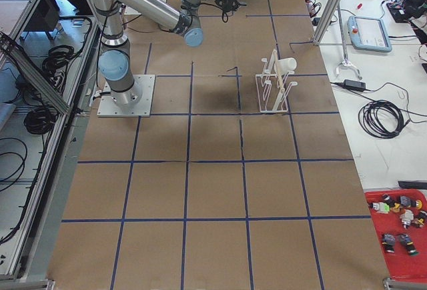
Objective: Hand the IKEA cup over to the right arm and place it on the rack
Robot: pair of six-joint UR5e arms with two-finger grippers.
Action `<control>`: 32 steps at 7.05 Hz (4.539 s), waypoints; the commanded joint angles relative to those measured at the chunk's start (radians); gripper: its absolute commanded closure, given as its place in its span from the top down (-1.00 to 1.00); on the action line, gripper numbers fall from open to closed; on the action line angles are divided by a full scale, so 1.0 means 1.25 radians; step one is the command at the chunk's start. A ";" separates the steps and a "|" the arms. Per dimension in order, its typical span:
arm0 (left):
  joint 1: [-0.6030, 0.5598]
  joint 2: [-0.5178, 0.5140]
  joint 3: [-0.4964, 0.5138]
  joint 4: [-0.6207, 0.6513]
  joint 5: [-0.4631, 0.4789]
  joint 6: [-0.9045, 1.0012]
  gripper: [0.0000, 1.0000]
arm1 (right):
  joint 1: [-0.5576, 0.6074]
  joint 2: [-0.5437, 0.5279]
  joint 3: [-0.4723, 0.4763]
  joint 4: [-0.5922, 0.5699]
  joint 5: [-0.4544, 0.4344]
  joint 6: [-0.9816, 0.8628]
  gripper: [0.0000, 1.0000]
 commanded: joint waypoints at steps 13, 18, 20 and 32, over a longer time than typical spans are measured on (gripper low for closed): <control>-0.220 -0.074 -0.390 0.978 -0.966 0.063 -1.00 | 0.009 0.006 0.000 0.016 -0.003 0.053 0.99; -0.256 -0.122 -0.435 1.195 -1.022 0.037 -0.97 | 0.073 0.002 -0.001 0.106 -0.005 0.163 0.90; -0.258 -0.122 -0.435 1.198 -1.022 0.037 -0.96 | 0.088 0.001 -0.006 0.118 -0.013 0.196 0.99; -0.258 -0.121 -0.435 1.198 -1.024 0.036 -0.92 | 0.125 0.117 -0.158 0.157 -0.006 0.241 0.99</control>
